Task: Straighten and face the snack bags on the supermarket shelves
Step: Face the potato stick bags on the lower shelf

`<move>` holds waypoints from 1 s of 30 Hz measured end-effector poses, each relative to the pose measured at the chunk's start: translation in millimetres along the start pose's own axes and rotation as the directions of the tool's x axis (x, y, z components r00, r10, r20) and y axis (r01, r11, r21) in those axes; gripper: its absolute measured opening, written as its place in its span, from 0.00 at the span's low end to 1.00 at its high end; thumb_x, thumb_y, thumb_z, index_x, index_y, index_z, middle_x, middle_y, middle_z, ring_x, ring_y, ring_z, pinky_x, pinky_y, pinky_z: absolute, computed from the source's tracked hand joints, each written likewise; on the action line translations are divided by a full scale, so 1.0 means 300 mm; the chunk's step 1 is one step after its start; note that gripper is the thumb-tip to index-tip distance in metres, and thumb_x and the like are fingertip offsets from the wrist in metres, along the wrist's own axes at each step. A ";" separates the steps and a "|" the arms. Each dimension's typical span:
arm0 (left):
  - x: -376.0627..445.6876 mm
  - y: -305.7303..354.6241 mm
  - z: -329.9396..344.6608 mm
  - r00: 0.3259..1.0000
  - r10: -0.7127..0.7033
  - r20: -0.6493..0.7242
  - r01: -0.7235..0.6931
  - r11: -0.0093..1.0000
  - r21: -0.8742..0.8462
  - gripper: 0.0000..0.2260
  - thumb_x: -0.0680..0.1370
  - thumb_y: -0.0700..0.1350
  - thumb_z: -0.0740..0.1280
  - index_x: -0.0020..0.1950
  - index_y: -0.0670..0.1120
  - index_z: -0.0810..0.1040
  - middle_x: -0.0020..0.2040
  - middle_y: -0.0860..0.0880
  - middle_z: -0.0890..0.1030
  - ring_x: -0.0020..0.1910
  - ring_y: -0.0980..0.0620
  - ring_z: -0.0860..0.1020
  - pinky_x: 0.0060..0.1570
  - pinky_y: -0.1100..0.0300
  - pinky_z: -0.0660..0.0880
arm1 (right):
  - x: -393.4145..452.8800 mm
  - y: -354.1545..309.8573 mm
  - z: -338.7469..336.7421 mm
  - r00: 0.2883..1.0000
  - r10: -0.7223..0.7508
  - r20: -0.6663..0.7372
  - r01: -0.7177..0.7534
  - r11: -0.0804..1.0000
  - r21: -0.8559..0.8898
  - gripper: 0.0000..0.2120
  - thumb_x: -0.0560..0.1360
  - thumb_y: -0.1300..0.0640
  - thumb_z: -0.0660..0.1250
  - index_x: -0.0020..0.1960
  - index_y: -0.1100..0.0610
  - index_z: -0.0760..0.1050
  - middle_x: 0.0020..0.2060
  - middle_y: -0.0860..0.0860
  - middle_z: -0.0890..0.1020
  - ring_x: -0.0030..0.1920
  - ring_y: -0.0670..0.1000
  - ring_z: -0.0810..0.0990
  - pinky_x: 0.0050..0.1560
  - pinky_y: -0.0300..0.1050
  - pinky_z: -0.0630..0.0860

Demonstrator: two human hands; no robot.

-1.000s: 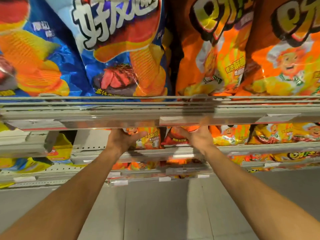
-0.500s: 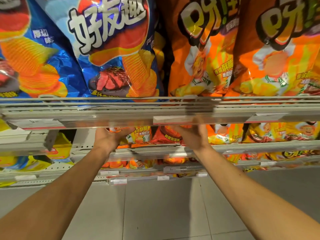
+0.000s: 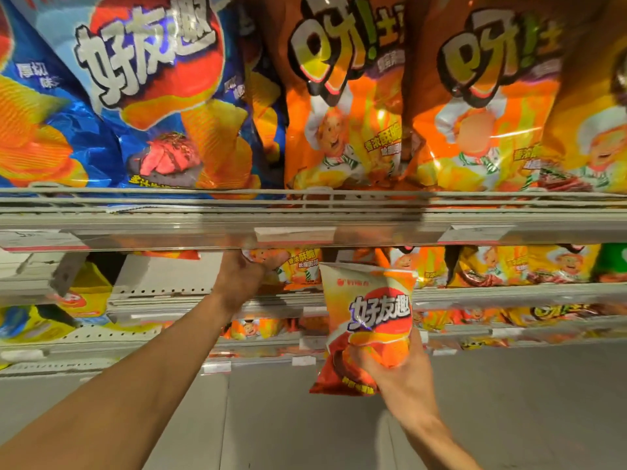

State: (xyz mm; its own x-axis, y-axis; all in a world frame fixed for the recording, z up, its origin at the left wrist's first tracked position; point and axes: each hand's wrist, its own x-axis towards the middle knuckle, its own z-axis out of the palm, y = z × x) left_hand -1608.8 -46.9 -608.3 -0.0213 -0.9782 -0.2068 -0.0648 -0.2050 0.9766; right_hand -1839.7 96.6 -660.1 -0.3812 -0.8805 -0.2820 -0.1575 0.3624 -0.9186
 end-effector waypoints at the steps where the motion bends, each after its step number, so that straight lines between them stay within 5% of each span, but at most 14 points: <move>1: -0.003 -0.008 0.032 0.999 0.048 0.023 -0.048 0.999 -0.001 0.17 0.75 0.37 0.73 0.64 0.40 0.76 0.57 0.43 0.83 0.52 0.45 0.83 0.46 0.53 0.82 | -0.008 0.028 -0.026 1.000 0.018 -0.015 -0.018 1.000 -0.010 0.34 0.61 0.53 0.85 0.62 0.46 0.74 0.46 0.43 0.87 0.47 0.43 0.86 0.48 0.41 0.81; 5: 0.023 -0.033 0.169 0.999 0.025 -0.030 -0.024 0.999 0.049 0.16 0.73 0.43 0.76 0.59 0.45 0.80 0.50 0.48 0.85 0.46 0.54 0.84 0.39 0.69 0.77 | -0.028 0.119 -0.098 0.993 0.053 -0.106 -0.057 0.998 -0.034 0.39 0.55 0.46 0.86 0.62 0.42 0.73 0.45 0.41 0.87 0.46 0.43 0.85 0.51 0.45 0.79; 8: 0.054 -0.071 0.244 1.000 -0.009 -0.017 0.010 0.998 0.059 0.12 0.72 0.42 0.77 0.53 0.45 0.79 0.42 0.46 0.84 0.44 0.56 0.84 0.38 0.74 0.75 | -0.020 0.166 -0.120 0.986 0.043 -0.158 -0.052 0.997 -0.051 0.47 0.55 0.51 0.87 0.70 0.46 0.71 0.50 0.46 0.86 0.52 0.51 0.84 0.59 0.51 0.78; 11: 0.070 -0.096 0.276 1.000 -0.022 -0.012 0.023 0.998 0.051 0.17 0.73 0.43 0.76 0.59 0.39 0.80 0.50 0.42 0.84 0.50 0.43 0.83 0.51 0.55 0.81 | -0.023 0.185 -0.128 0.982 0.023 -0.189 -0.039 0.996 -0.080 0.44 0.55 0.50 0.86 0.67 0.42 0.71 0.51 0.46 0.85 0.54 0.54 0.83 0.60 0.50 0.76; 14: 0.087 -0.108 0.268 0.999 -0.031 0.014 0.029 0.995 0.093 0.20 0.73 0.46 0.76 0.62 0.42 0.78 0.53 0.42 0.84 0.53 0.42 0.83 0.57 0.44 0.79 | -0.013 0.178 -0.125 0.985 0.035 -0.169 -0.051 0.995 -0.091 0.52 0.44 0.37 0.81 0.68 0.36 0.69 0.54 0.45 0.84 0.58 0.55 0.81 0.64 0.53 0.75; 17: 0.104 -0.115 0.263 0.998 -0.031 0.053 0.023 0.989 0.149 0.24 0.74 0.47 0.76 0.65 0.39 0.74 0.55 0.41 0.83 0.55 0.42 0.81 0.60 0.43 0.77 | -0.005 0.168 -0.112 0.990 0.074 -0.122 -0.086 0.991 -0.100 0.52 0.38 0.32 0.81 0.61 0.26 0.67 0.53 0.38 0.83 0.55 0.51 0.80 0.64 0.52 0.75; 21: 0.115 -0.133 0.242 0.988 0.018 0.151 -0.058 0.963 0.262 0.10 0.75 0.39 0.74 0.52 0.47 0.76 0.41 0.52 0.80 0.45 0.49 0.80 0.55 0.51 0.79 | -0.009 0.153 -0.073 0.994 0.007 -0.110 -0.020 0.992 -0.121 0.51 0.34 0.22 0.75 0.56 0.28 0.68 0.45 0.30 0.81 0.48 0.39 0.78 0.55 0.47 0.79; 24: 0.098 -0.139 0.201 0.975 -0.047 0.217 -0.005 0.972 0.233 0.21 0.75 0.31 0.71 0.65 0.44 0.71 0.56 0.44 0.79 0.56 0.43 0.79 0.61 0.49 0.77 | -0.016 0.117 -0.024 0.995 -0.023 -0.100 0.013 0.995 -0.099 0.50 0.34 0.22 0.75 0.54 0.31 0.69 0.41 0.26 0.81 0.43 0.33 0.78 0.51 0.41 0.79; 27: 0.039 -0.154 0.114 0.981 0.036 0.191 -0.124 0.873 0.471 0.23 0.77 0.40 0.70 0.72 0.45 0.69 0.61 0.45 0.81 0.59 0.43 0.79 0.62 0.45 0.75 | -0.054 0.077 0.036 0.987 -0.149 -0.055 0.139 0.979 -0.152 0.45 0.46 0.34 0.83 0.59 0.36 0.69 0.41 0.32 0.83 0.44 0.33 0.80 0.46 0.36 0.78; 30: -0.045 -0.183 -0.026 0.940 0.296 0.171 -0.316 0.557 0.768 0.16 0.82 0.51 0.58 0.63 0.43 0.77 0.56 0.44 0.81 0.55 0.41 0.79 0.56 0.47 0.74 | -0.085 0.028 0.116 0.982 -0.188 0.010 0.187 0.970 -0.155 0.45 0.52 0.39 0.85 0.65 0.43 0.71 0.49 0.39 0.84 0.47 0.39 0.82 0.45 0.33 0.78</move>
State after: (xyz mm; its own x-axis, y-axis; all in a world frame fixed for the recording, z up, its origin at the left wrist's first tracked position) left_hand -1597.2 -22.8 -658.7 -0.2102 -0.9740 0.0850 -0.7955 0.2209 0.5642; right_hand -1799.6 111.4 -670.2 -0.3356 -0.9359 -0.1069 -0.3650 0.2338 -0.9012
